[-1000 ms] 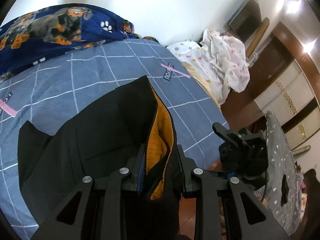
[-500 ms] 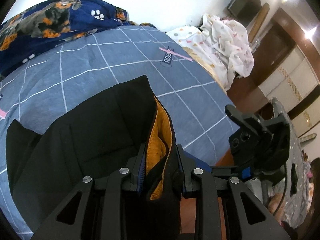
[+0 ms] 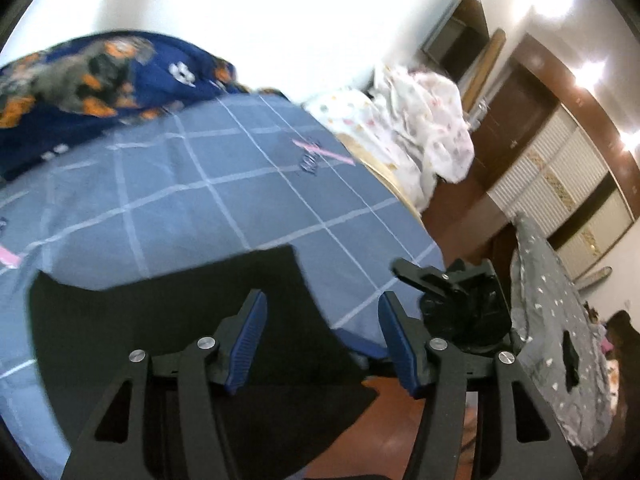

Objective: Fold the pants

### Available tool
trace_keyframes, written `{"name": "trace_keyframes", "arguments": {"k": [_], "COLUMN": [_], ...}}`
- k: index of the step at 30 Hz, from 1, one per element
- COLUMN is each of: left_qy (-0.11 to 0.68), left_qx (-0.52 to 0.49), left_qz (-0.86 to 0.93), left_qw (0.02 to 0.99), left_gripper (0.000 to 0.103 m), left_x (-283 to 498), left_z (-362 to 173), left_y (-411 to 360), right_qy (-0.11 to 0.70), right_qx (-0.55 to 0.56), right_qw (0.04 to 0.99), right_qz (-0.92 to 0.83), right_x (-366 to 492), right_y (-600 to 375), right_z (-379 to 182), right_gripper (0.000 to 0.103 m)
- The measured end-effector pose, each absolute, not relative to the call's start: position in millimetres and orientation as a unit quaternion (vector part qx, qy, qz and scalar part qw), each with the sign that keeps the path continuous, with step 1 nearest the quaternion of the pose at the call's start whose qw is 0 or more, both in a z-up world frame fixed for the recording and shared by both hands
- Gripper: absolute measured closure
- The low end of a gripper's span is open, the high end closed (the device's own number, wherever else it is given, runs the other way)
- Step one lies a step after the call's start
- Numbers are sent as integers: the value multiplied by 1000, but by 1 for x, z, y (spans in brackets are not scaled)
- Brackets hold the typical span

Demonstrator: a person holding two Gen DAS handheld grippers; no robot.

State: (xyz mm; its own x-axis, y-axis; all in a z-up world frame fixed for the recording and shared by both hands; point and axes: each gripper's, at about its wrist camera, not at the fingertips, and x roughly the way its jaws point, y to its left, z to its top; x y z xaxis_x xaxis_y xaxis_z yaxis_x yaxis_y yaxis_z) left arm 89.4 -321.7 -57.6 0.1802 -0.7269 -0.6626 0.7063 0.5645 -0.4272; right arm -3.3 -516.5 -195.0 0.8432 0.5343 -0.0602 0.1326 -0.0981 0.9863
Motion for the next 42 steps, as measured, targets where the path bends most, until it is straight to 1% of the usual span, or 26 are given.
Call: {"name": "trace_keyframes", "arguments": {"k": [3,6,12,18,21,23,25,29,30,32,35,36,38,39,40,42], "left_qy": [438,452,460,478,496,503,509,507,506,506,508,508,505,505,504,504], "left_qx": [-20,-24,-24,-50,-79,-96,-107,-110,-110,-115,-113,-109,-100,-96,-94,-95], "left_qz": [-437,-405,-350,-314,-304,-302,-300,-300,-300,-300,-301,-301,-300,-298,-297,-293], "left_qw": [786,794,815,819,809,804,800,800,801,800,799,800,803,805,806,807], "left_gripper": [43,43,43,43,43,43,43,43,41,39,38,38,38,38,38,37], "left_x": [98,104,99,101,104,105,106,101,101,99,95,94,92,92,92,92], "left_z": [-58,-70,-94,-116,-125,-129,-131,-130,-130,-131,-132,-131,-130,-129,-128,-127], "left_y": [-283,-243,-174,-130,-117,-111,-108,-104,-103,-101,-100,-100,-100,-100,-100,-99], "right_qy": [238,247,318,357,379,399,399,393,395,412,413,415,425,438,446,439], "right_qx": [717,710,614,583,581,576,579,558,553,535,547,545,526,501,484,477], "right_qw": [637,640,711,722,712,704,701,720,722,730,720,720,728,739,747,754], "right_qz": [153,159,128,103,109,110,123,130,129,108,110,110,115,108,98,102], "right_x": [-7,-5,-3,-22,-33,-35,-32,-24,-23,-16,-6,-3,6,14,18,26], "right_y": [-521,-518,-511,-512,-501,-492,-483,-475,-474,-476,-479,-479,-472,-466,-463,-461], "right_z": [-196,-196,-170,-166,-171,-175,-175,-160,-158,-161,-172,-173,-171,-168,-167,-164], "right_gripper": [8,8,9,12,16,23,38,38,38,38,38,40,59,77,82,83]}}
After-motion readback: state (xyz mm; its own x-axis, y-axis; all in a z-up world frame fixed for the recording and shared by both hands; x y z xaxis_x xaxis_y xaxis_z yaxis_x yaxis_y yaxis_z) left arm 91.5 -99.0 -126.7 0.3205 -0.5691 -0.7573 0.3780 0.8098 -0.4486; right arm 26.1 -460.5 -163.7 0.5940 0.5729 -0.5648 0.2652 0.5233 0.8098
